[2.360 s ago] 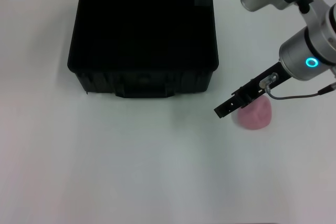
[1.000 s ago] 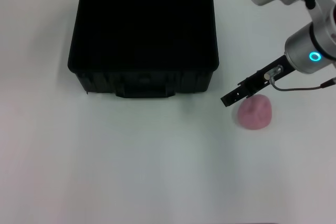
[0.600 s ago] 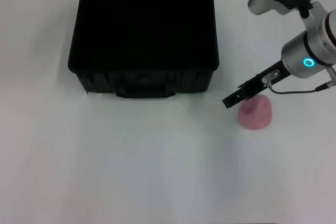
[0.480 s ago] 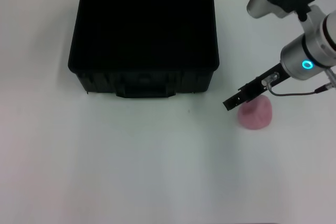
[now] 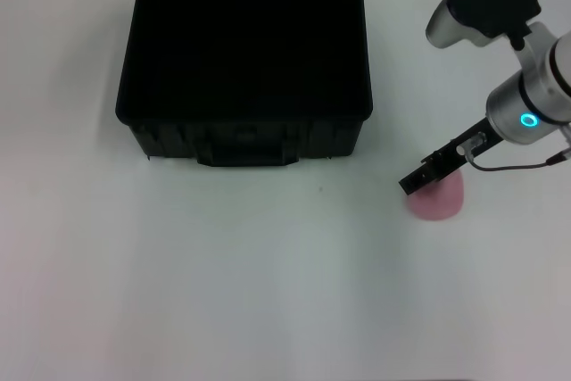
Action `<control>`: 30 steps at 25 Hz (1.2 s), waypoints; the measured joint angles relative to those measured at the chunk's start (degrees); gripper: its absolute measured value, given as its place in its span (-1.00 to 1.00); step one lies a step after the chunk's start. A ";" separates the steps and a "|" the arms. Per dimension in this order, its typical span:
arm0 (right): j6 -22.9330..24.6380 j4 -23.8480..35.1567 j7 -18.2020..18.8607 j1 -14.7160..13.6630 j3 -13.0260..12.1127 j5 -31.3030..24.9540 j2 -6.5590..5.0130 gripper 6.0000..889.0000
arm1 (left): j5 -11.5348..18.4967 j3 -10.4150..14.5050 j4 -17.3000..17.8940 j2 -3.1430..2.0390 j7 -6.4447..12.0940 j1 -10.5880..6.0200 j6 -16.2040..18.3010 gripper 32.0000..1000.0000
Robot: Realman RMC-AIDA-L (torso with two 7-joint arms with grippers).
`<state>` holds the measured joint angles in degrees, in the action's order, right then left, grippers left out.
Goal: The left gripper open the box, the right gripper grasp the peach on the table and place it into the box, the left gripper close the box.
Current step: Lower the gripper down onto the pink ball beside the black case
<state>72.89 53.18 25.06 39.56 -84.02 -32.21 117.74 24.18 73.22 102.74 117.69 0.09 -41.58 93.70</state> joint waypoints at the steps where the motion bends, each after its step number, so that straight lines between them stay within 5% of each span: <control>1: -0.46 -0.61 0.15 0.07 0.00 -0.07 -0.02 0.90 | 0.00 0.00 0.00 0.00 0.00 -0.06 0.00 -0.23; 20: -0.43 -2.53 0.53 1.66 0.09 -0.23 -0.10 0.90 | 0.00 0.26 0.00 0.00 0.00 -0.05 0.30 -0.23; 30: 2.13 -2.54 0.34 2.83 1.92 1.36 -1.17 0.90 | -0.10 0.26 -0.21 -0.05 0.17 0.14 0.34 -0.23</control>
<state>75.02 50.65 25.40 42.40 -82.10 -30.85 116.57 24.08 73.48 102.53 117.64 0.26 -41.43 94.04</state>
